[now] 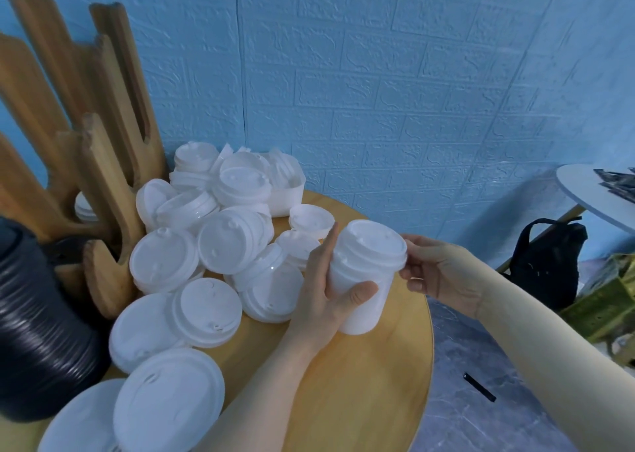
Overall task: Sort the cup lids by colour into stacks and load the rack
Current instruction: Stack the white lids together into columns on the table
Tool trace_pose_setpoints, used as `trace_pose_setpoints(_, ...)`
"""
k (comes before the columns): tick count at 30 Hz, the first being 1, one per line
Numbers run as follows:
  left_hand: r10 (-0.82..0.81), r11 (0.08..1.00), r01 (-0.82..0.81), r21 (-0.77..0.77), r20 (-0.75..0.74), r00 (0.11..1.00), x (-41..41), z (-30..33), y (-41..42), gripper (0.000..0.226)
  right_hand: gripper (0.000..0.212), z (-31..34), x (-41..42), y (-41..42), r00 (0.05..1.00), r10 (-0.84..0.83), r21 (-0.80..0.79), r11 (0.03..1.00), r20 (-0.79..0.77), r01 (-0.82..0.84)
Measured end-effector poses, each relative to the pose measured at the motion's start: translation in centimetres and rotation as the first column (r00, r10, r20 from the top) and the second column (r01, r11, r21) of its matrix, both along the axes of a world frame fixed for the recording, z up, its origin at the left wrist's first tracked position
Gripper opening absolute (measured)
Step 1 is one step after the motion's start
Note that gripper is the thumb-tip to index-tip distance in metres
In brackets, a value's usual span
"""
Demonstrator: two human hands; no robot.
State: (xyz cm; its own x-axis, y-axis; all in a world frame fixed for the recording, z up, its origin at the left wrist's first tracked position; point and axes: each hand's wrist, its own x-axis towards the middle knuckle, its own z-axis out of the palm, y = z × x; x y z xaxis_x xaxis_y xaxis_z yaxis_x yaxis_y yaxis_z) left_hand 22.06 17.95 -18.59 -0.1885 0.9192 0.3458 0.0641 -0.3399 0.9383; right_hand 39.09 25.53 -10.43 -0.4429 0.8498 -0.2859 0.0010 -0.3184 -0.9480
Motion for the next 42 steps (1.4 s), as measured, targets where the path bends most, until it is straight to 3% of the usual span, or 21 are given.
trace_pose_setpoints(5, 0.039, 0.999, -0.039, -0.001, -0.021, 0.999, -0.1, -0.1, -0.1, 0.073, 0.021, 1.0, -0.2, -0.5, 0.904, -0.053, 0.281, 0.957, 0.424, -0.075)
trace_pose_setpoints(8, 0.046, 0.999, -0.046, -0.003, -0.026, 0.999, -0.1, 0.0, -0.1, 0.073, 0.026, 1.1, -0.8, -0.7, 0.840, -0.150, 0.422, 0.901, 0.521, -0.101)
trace_pose_setpoints(10, 0.048, 0.999, -0.048, 0.000, -0.025, 0.999, 0.0, 0.0, -0.1, 0.072, 0.028, 1.1, -1.1, -1.0, 0.852, -0.191, 0.518, 0.849, 0.487, -0.106)
trace_pose_setpoints(15, 0.031, 0.999, -0.031, -0.008, -0.007, 0.999, -0.1, -0.1, 0.0, 0.074, 0.057, 1.6, -1.8, -1.6, 0.893, 0.039, 0.516, 0.804, 0.449, -0.295)
trace_pose_setpoints(22, -0.003, 1.000, 0.004, -0.020, 0.051, 0.999, -0.1, 0.1, 0.1, 0.096, 0.049, 2.2, -1.7, -0.1, 0.804, 0.302, 0.466, 0.688, 0.513, -0.556)
trace_pose_setpoints(27, 0.003, 0.999, 0.000, -0.042, 0.061, 0.998, 0.0, 0.2, 0.1, 0.096, 0.050, 1.9, -2.2, -0.5, 0.828, 0.284, 0.466, 0.718, 0.484, -0.518)
trace_pose_setpoints(30, 0.014, 0.999, -0.011, -0.052, 0.062, 0.998, 0.0, 0.0, 0.2, 0.092, 0.047, 0.6, -2.9, -1.6, 0.861, 0.106, 0.558, 0.721, 0.497, -0.411)
trace_pose_setpoints(33, 0.028, 0.998, -0.026, -0.048, 0.048, 0.998, 0.0, -0.1, 0.3, 0.091, 0.045, -0.7, -3.8, -2.6, 0.879, -0.049, 0.678, 0.657, 0.474, -0.329)
trace_pose_setpoints(42, -0.023, 0.999, 0.027, -0.044, 0.095, 0.995, -0.1, 0.2, -0.4, 0.087, 0.040, -1.6, -3.0, -2.4, 0.953, 0.112, 0.627, 0.731, 0.280, -0.270)
